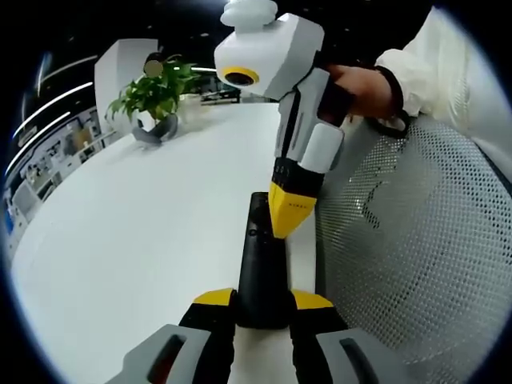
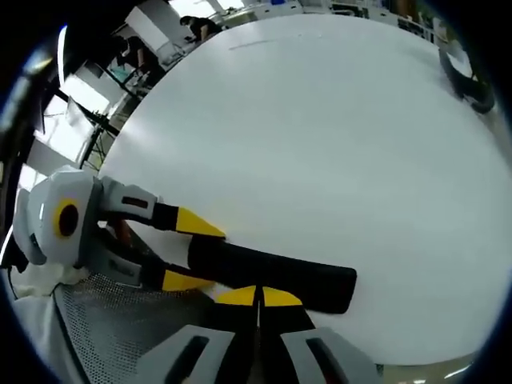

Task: Press the specified remote control buttons in sequence, fully releasing each button before pressing the next.

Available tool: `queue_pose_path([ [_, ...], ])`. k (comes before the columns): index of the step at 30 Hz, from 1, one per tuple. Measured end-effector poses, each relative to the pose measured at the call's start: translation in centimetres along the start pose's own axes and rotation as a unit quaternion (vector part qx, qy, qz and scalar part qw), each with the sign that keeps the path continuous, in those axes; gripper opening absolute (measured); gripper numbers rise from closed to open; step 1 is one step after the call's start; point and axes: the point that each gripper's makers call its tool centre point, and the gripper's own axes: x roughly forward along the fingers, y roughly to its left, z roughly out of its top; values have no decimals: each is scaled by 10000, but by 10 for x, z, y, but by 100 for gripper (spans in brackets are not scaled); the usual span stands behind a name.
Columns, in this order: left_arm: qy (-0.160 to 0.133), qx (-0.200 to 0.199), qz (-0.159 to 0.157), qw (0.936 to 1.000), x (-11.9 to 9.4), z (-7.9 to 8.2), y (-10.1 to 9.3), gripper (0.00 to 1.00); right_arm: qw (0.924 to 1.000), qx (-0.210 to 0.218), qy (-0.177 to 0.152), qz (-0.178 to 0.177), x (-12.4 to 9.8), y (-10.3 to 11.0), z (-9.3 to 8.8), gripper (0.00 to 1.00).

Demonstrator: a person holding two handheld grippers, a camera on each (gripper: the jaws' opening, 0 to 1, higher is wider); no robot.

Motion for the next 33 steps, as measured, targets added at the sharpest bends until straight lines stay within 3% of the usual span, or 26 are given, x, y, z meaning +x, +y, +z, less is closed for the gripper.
queue_pose_path([
  [9, -11, 24, 16, 10000, 0, 0, 0, 25, 10000, 72, 43, 33, 0, 0, 1, 0],
  [16, -48, 53, 9, 10000, 2, 2, -1, 25, 9993, 169, -285, 188, -5, 2, 12, 0],
  [19, -59, 50, 9, 10000, 2, 2, -1, 25, 9985, 459, 16, 290, -4, 4, 3, 0],
  [29, -57, 54, -5, 10000, 2, 2, -1, 25, 9997, 249, 54, 26, -1, -1, 1, 0],
  [33, -52, 65, -12, 10000, 2, 2, -1, 25, 9984, 533, -21, 194, -1, -3, 1, 0],
])
